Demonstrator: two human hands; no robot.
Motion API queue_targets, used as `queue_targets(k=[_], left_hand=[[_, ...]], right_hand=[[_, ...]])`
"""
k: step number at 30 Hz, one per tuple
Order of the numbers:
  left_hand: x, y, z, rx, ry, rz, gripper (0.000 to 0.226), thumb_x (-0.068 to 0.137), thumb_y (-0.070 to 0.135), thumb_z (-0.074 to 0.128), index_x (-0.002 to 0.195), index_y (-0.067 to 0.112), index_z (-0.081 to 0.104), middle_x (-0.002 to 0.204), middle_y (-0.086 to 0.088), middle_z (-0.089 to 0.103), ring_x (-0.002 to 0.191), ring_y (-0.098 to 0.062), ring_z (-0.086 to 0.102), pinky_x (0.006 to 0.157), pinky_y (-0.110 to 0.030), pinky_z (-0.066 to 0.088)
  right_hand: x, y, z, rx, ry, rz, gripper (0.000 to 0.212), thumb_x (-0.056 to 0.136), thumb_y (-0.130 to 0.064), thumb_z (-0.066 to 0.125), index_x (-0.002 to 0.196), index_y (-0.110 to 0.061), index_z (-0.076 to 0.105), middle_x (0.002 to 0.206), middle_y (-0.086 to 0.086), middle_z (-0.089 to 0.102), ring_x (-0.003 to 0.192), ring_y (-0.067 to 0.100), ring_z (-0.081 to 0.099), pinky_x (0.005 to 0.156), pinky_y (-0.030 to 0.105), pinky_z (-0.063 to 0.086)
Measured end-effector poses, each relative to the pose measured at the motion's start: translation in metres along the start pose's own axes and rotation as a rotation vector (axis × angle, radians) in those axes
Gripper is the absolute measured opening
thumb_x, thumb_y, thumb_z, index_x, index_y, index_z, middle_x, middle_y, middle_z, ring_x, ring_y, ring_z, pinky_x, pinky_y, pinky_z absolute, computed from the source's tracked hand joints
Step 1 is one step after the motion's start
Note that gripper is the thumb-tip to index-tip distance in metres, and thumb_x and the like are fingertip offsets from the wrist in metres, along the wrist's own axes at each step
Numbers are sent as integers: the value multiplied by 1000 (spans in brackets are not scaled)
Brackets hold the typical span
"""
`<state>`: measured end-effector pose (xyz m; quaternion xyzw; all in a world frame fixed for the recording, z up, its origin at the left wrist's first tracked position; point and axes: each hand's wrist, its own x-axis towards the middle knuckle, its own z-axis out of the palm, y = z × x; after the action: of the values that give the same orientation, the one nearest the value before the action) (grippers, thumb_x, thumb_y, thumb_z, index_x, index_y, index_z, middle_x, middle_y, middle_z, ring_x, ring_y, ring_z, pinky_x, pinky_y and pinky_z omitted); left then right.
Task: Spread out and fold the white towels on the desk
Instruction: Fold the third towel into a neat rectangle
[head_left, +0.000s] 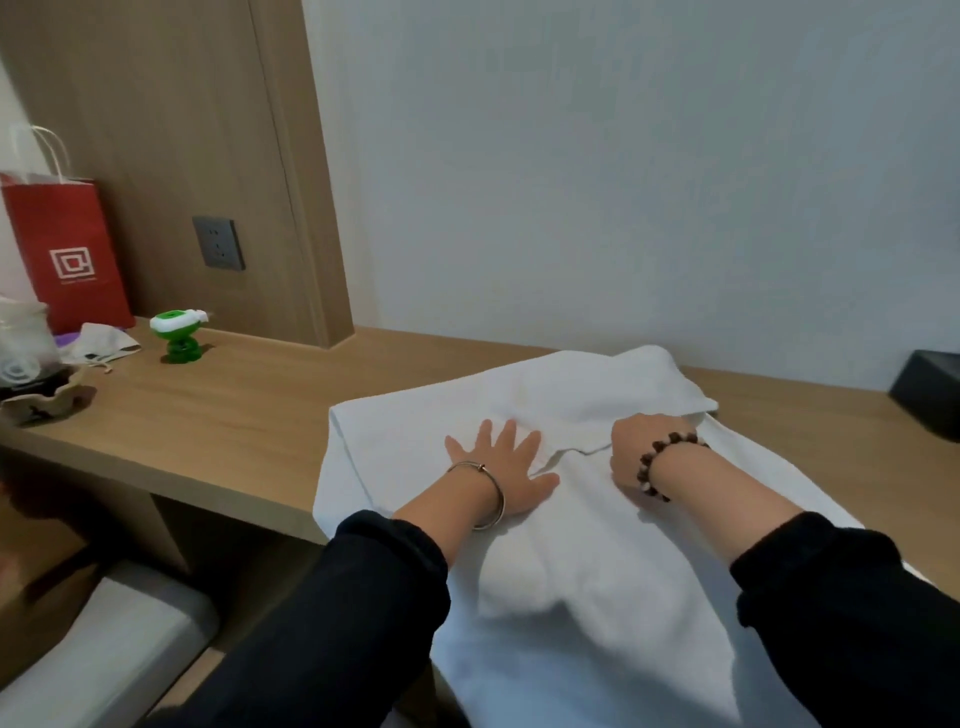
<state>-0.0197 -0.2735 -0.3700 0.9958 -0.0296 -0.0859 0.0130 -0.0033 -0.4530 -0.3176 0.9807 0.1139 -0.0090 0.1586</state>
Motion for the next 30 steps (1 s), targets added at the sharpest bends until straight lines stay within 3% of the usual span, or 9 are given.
queue_targets(k=[3, 7, 9, 13, 18, 22, 25, 28, 30], left_hand=[[17, -1, 2, 30, 30, 77, 68, 85, 70, 17, 146, 45, -3, 158, 11, -11, 145, -22, -12, 104, -68, -2], [42, -2, -3, 62, 43, 146, 62, 88, 67, 16, 145, 48, -3, 157, 14, -9, 145, -20, -10, 105, -67, 0], [56, -2, -6, 69, 44, 167, 60, 89, 66, 15, 145, 48, -2, 157, 15, -9, 145, -20, -10, 105, -67, 0], [87, -3, -12, 71, 44, 211, 58, 91, 65, 15, 145, 49, -2, 157, 17, -9, 145, -18, -10, 107, -65, 0], [125, -12, -21, 86, 62, 280, 57, 93, 63, 15, 145, 48, 0, 157, 18, -8, 145, -15, -8, 111, -60, 0], [152, -22, -27, 91, 69, 315, 57, 93, 63, 14, 146, 47, 0, 156, 19, -7, 145, -13, -6, 114, -55, 1], [168, -26, -30, 97, 70, 321, 56, 94, 61, 15, 146, 46, 0, 156, 19, -6, 145, -11, -6, 115, -51, 1], [176, -29, -30, 25, 77, 338, 54, 98, 42, 27, 148, 42, 8, 157, 17, 1, 145, -9, -3, 116, -45, 0], [178, -36, -35, -125, 68, 330, 55, 96, 21, 35, 148, 35, 21, 157, 14, 10, 145, -8, 3, 116, -35, -1]], right_hand=[[2, 9, 8, -13, 89, 72, 19, 85, -18, 46, 102, -19, 55, 90, -3, 55, 87, 20, 54, 70, 29, 40], [27, 32, 35, -34, 178, 119, 69, 84, -19, 50, 144, -18, 15, 146, 10, 24, 132, 29, 28, 104, 44, 27], [45, 45, 47, 86, 139, 118, 73, 87, -11, 42, 149, -22, 4, 156, 7, 9, 141, 29, 14, 113, 49, 16], [83, 66, 64, 277, 28, 128, 66, 90, -5, 32, 150, -25, 12, 156, 0, 17, 142, 23, 17, 114, 48, 16], [114, 78, 79, 434, -31, 170, 69, 89, -1, 27, 150, -29, 15, 159, -4, 7, 145, 19, 7, 116, 43, 10], [132, 84, 71, 408, -55, 126, 68, 88, -5, 34, 150, -26, 16, 154, -1, 20, 140, 24, 19, 114, 42, 25], [142, 87, 52, 295, -164, 73, 59, 87, -7, 44, 143, -19, 29, 141, 6, 37, 123, 28, 39, 97, 37, 43], [145, 83, 44, 220, -89, 127, 15, 87, -4, 41, 90, -18, 47, 96, 5, 52, 77, 19, 48, 69, 31, 42], [145, 79, 46, 159, 10, 200, 20, 90, -4, 36, 76, -18, 40, 82, 0, 45, 67, 15, 42, 64, 28, 39]])
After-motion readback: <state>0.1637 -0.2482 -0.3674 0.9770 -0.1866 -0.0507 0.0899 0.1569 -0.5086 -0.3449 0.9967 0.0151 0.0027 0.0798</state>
